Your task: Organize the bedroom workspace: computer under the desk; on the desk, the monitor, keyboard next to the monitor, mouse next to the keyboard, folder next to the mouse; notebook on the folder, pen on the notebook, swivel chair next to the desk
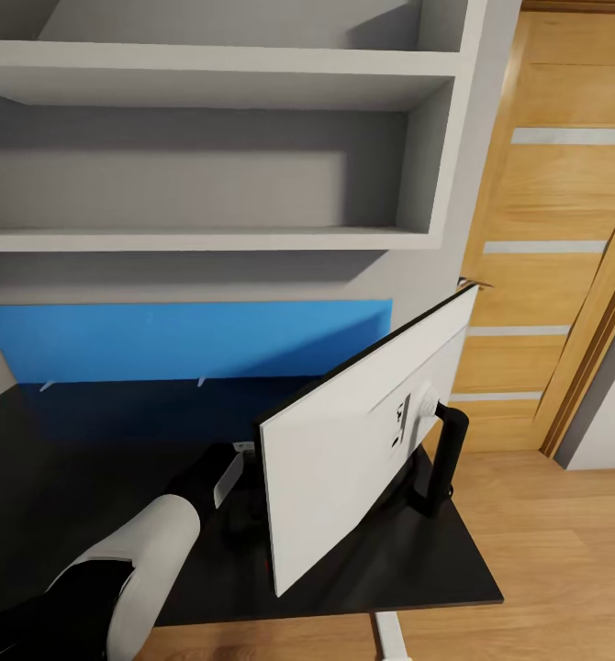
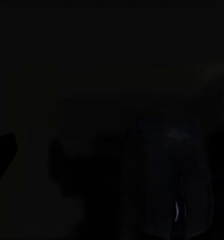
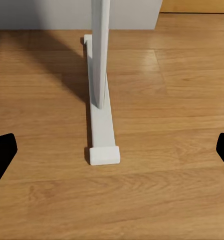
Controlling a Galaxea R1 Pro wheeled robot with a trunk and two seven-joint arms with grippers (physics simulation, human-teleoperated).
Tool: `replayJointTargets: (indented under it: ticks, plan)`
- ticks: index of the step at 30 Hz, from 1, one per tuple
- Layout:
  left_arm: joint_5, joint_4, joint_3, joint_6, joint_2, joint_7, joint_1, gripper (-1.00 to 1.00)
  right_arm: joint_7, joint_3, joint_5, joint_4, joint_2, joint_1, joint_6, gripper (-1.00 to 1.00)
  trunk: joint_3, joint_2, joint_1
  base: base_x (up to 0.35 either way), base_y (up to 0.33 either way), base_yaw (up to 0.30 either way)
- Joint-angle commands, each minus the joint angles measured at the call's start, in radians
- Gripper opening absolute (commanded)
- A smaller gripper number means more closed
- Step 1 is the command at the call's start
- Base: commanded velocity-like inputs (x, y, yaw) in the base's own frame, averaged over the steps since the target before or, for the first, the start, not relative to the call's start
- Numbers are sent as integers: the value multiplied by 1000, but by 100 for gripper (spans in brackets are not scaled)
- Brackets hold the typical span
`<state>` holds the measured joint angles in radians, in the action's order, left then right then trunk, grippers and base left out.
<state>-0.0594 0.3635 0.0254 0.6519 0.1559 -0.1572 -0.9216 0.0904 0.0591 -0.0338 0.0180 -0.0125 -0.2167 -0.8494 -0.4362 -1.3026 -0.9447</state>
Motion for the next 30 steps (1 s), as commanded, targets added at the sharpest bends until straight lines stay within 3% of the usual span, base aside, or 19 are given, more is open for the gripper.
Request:
replayJointTargets:
  ticks: [1,30]
  plan:
    - [-7,1,2,4,1,-6,0,100,5,7,-3,2,0,-1,-3,100,-1,-1,0,0,0,0]
    - [-5,3,2,5,1,12,0,100,3,6,-3,2,0,-1,-5,100,-1,-1,0,0,0,0]
